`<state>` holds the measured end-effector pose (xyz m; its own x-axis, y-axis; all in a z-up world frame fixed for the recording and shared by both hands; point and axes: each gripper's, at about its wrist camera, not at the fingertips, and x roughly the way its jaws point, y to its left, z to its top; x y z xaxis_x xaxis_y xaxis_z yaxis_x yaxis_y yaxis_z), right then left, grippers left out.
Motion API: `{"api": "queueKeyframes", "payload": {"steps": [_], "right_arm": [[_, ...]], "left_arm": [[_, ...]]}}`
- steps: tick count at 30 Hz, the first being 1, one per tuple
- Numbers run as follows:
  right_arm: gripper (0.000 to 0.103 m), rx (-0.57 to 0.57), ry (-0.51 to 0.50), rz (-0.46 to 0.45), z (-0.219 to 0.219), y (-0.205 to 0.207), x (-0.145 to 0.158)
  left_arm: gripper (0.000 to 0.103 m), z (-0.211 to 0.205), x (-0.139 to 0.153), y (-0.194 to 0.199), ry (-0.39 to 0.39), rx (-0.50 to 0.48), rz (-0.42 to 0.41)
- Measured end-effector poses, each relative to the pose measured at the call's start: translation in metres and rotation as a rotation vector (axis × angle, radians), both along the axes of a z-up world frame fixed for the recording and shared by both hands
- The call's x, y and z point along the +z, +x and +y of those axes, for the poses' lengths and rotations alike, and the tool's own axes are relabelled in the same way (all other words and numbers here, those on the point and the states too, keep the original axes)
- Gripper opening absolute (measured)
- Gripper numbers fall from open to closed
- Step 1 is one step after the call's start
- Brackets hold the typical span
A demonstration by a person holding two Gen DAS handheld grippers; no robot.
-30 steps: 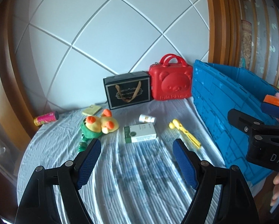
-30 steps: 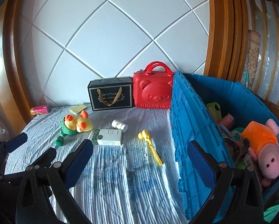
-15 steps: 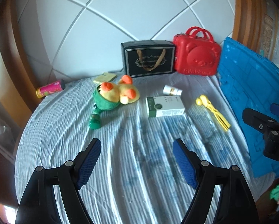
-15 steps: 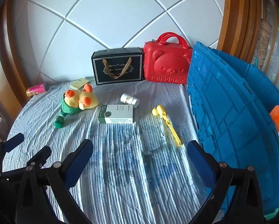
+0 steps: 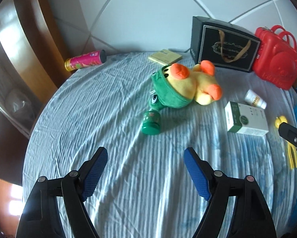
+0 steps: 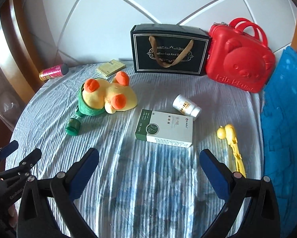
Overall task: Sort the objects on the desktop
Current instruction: 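Move both tools back toward the green jar and white pill bottle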
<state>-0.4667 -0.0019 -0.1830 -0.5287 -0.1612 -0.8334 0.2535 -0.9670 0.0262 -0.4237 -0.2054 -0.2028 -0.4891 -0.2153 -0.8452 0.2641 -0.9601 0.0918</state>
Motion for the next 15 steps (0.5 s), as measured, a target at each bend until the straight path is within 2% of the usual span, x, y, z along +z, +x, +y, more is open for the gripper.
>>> {"api": "queueKeyframes", "payload": {"steps": [6,11,15], "right_arm": [[0.103,-0.051,0.032,-0.082,0.014,-0.064,-0.047],[0.103,-0.119,0.070,-0.075,0.050,-0.116,-0.064],[0.103,-0.117,0.096,-0.078,0.071,-0.153,-0.082]], "left_arm": [[0.079,-0.021,-0.046,-0.058,0.003,0.017,-0.077],[0.079,-0.030,-0.081,-0.099,0.007,0.028,-0.123],[0.079,-0.030,-0.107,-0.122,0.018,0.050,-0.173]]}}
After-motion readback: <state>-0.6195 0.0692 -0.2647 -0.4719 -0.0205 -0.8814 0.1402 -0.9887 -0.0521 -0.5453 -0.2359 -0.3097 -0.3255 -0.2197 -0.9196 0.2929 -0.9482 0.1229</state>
